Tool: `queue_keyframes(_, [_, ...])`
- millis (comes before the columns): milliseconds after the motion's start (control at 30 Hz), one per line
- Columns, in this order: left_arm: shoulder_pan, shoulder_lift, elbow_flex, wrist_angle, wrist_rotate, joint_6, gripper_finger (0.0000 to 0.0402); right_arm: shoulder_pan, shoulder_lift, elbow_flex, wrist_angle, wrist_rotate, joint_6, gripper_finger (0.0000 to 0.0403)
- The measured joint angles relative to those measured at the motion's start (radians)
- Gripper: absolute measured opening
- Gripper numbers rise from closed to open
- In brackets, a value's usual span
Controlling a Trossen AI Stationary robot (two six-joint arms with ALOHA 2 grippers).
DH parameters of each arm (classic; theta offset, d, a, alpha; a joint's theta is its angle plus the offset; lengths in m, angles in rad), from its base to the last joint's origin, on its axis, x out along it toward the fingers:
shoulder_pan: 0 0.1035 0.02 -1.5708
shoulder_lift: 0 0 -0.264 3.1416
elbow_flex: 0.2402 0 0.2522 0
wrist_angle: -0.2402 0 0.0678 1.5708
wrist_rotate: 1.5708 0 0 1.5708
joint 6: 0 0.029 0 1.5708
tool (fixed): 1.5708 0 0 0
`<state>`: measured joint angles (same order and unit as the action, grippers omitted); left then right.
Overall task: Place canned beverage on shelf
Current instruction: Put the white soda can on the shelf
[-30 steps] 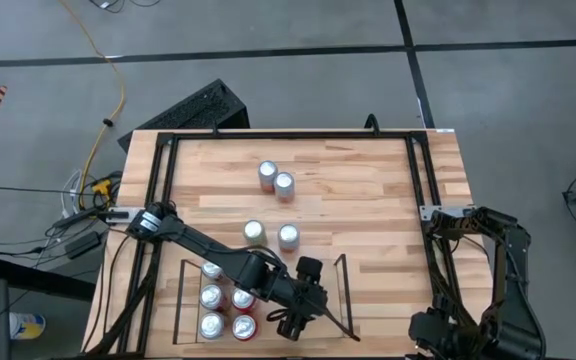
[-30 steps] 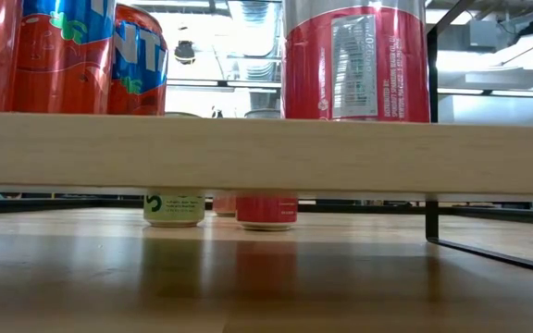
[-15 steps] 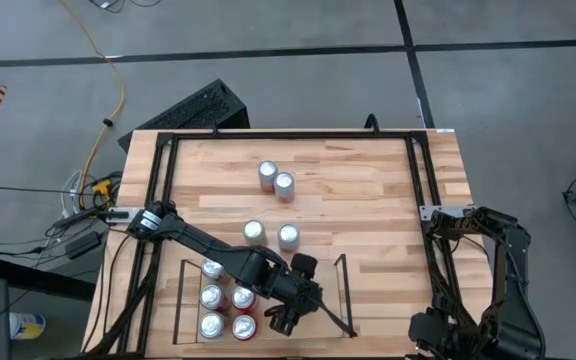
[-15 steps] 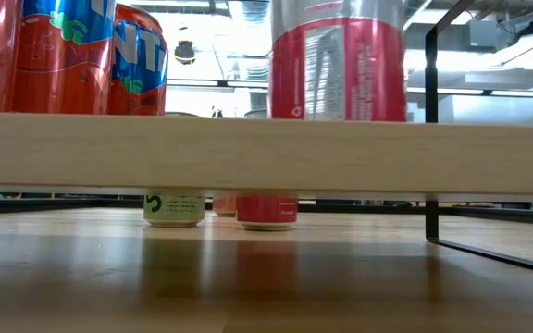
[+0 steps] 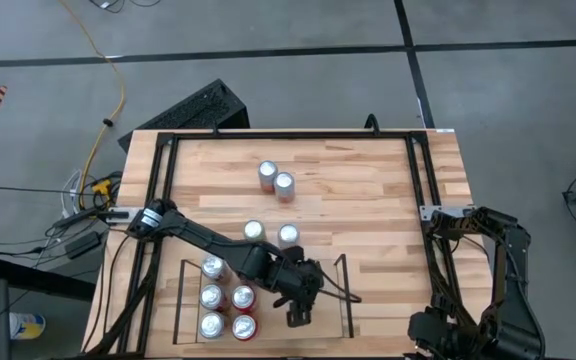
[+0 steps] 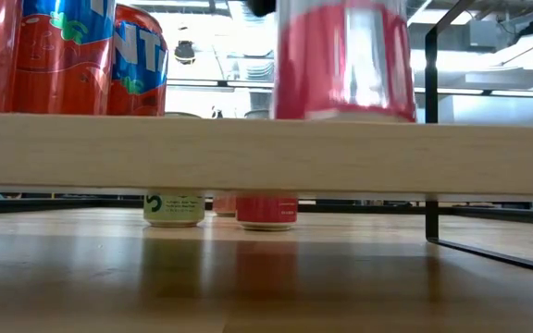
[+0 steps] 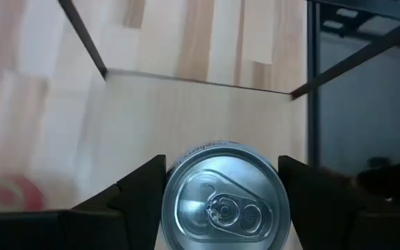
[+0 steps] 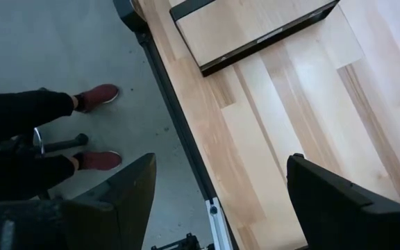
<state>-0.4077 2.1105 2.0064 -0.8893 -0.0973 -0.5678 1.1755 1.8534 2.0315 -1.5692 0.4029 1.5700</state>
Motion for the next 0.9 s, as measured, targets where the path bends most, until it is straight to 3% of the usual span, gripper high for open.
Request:
queue_keyframes(167, [-0.024, 0.000, 0.000, -0.027, -0.008, -0.127, 0.0239, 0.000, 0.000, 0.000, 0.000, 0.000, 0.000, 0.0296])
queue_keyframes(567, [-0.078, -0.019, 0.009, -0.152, -0.206, -0.461, 0.0237, 0.000, 0.000, 0.000, -0.001, 0.000, -0.005, 0.0296])
queue_keyframes(900, [-0.110, -0.021, 0.045, -0.286, -0.329, -0.611, 0.0236, 0.000, 0.000, 0.000, -0.001, 0.017, -0.007, 0.0297])
